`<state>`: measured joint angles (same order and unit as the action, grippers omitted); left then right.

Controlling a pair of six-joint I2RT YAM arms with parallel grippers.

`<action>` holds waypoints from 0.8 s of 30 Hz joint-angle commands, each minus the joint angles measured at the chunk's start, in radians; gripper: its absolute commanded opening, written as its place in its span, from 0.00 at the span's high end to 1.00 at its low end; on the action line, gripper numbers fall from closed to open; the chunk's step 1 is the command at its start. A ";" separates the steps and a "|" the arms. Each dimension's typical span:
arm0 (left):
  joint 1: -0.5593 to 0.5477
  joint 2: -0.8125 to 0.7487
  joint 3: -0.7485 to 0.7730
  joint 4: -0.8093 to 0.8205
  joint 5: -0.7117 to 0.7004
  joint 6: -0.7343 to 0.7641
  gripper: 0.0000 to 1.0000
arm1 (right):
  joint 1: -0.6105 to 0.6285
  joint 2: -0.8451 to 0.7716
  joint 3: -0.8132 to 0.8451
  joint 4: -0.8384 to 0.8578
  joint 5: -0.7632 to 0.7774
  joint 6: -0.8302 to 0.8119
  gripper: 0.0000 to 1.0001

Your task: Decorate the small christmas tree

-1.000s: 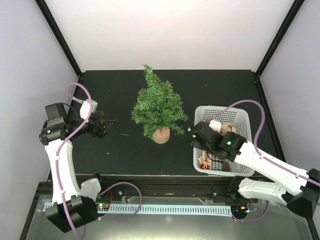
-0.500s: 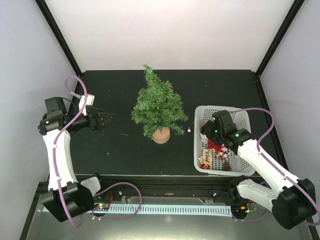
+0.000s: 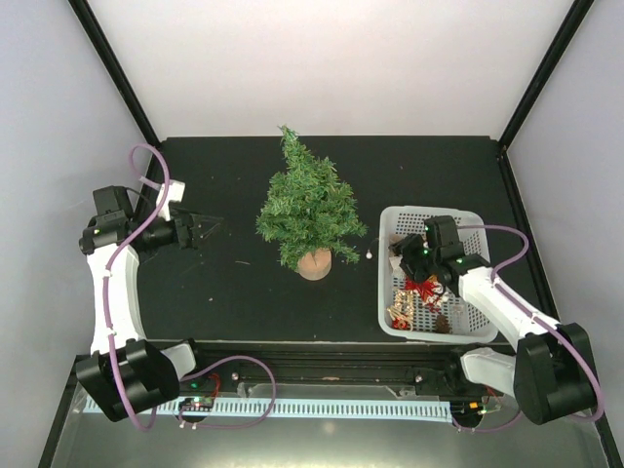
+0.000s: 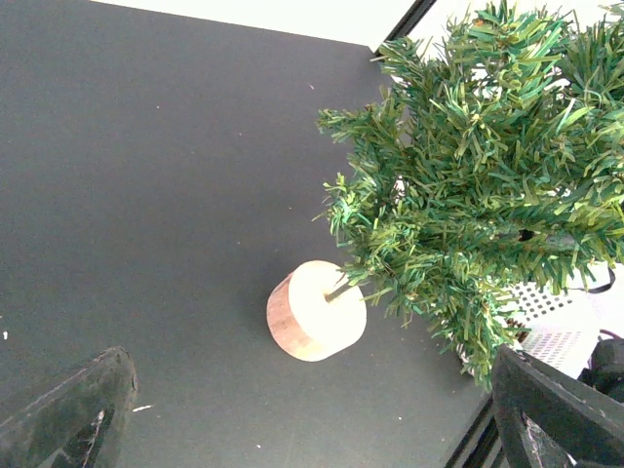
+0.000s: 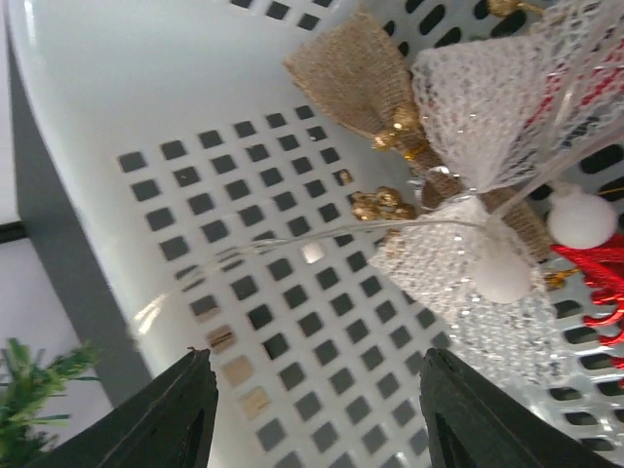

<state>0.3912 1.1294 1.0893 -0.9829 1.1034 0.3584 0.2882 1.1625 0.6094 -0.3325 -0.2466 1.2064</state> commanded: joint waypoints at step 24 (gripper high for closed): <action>-0.006 -0.010 -0.027 0.033 0.010 -0.027 0.01 | -0.038 0.106 0.003 0.221 -0.036 0.228 0.42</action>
<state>0.3908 1.1297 1.0615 -0.9672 1.1034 0.3382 0.2569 1.2510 0.6090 -0.1585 -0.2733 1.4158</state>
